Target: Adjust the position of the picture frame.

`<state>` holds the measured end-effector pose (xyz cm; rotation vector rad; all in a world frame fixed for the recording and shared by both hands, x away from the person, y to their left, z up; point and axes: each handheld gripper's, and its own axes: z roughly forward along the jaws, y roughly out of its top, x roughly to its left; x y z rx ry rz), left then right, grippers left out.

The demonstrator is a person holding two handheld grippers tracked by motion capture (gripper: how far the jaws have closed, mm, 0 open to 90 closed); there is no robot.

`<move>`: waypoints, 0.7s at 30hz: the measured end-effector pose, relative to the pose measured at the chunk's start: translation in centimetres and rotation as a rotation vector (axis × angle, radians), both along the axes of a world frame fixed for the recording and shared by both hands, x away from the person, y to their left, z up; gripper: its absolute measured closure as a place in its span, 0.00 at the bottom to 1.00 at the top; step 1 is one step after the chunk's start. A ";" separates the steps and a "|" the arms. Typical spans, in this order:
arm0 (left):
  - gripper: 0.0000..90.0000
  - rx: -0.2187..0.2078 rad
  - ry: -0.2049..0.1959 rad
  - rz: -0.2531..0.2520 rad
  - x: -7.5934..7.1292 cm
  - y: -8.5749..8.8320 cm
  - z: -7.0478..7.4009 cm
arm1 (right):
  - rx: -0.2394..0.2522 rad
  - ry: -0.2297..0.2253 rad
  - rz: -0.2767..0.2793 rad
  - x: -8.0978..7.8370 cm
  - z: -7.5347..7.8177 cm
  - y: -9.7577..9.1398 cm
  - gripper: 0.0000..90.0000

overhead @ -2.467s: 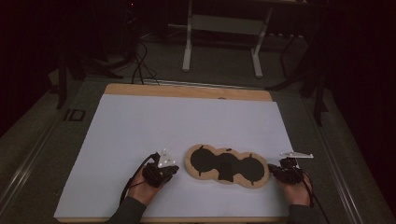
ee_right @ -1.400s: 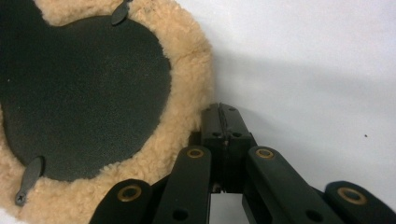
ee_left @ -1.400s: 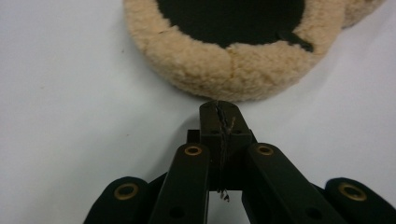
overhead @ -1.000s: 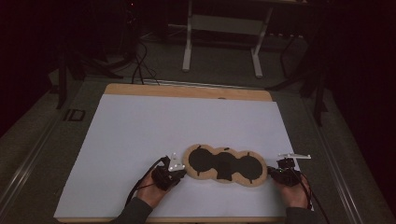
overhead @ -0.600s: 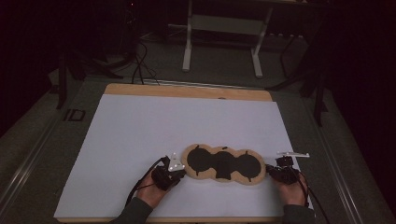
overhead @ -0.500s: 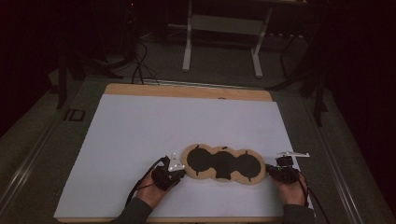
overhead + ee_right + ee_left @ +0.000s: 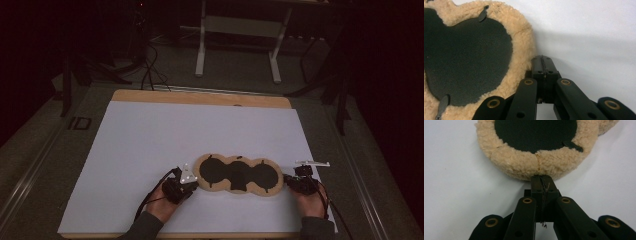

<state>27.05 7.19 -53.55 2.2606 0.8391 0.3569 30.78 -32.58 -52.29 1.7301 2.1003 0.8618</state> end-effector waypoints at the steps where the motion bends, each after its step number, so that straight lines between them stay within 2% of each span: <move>1: 1.00 0.000 0.000 0.001 0.0 0.0 0.0 | 0.001 0.000 -0.001 0.1 0.0 0.0 1.00; 21: 1.00 -0.001 -0.002 0.034 0.2 0.3 0.0 | -0.009 -0.001 0.003 1.4 0.0 0.7 1.00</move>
